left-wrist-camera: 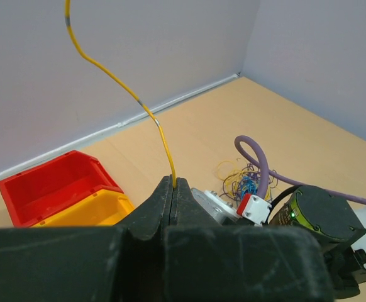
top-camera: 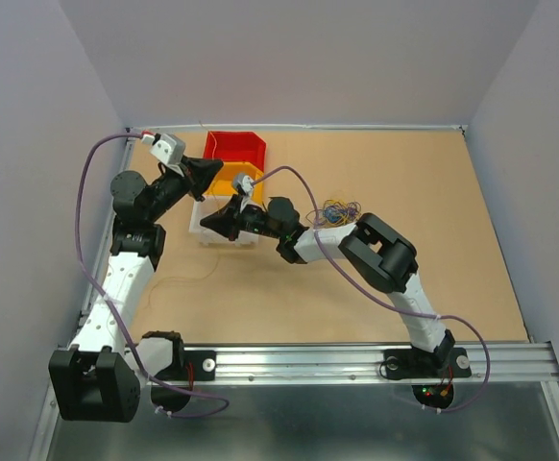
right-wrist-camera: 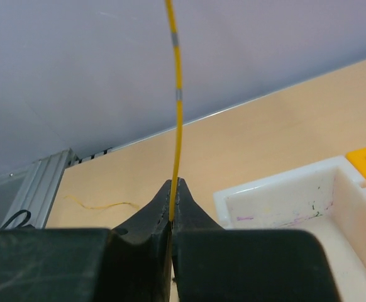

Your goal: Untangle the cables

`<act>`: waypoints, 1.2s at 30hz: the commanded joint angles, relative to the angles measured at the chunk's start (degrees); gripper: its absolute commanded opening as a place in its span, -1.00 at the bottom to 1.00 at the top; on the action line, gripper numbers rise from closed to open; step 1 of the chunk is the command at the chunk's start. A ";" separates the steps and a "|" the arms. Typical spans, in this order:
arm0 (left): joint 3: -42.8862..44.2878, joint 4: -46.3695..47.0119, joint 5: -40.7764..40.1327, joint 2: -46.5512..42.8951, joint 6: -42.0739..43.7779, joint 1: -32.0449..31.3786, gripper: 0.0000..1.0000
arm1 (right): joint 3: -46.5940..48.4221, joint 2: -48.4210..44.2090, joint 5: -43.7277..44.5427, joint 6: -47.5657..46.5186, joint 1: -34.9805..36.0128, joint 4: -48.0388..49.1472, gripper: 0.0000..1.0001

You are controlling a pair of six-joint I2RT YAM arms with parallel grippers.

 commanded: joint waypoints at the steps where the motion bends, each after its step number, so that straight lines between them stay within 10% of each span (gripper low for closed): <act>1: -1.44 3.70 -1.68 -4.63 -0.12 0.39 -1.00 | -1.30 -5.34 -0.11 -4.66 0.50 5.70 -0.99; 10: -1.45 3.44 -6.75 -4.37 0.06 1.00 -1.00 | -9.31 -24.22 12.83 -9.68 -2.13 -6.05 -0.99; 27: 6.01 -4.73 -19.43 8.35 1.64 1.79 -1.00 | 33.90 -19.51 8.69 -12.75 -7.41 -45.25 -0.99; 36: 9.89 -9.40 -19.87 14.35 2.96 1.79 -1.00 | 41.67 -16.69 5.18 -12.40 -8.29 -46.86 -0.99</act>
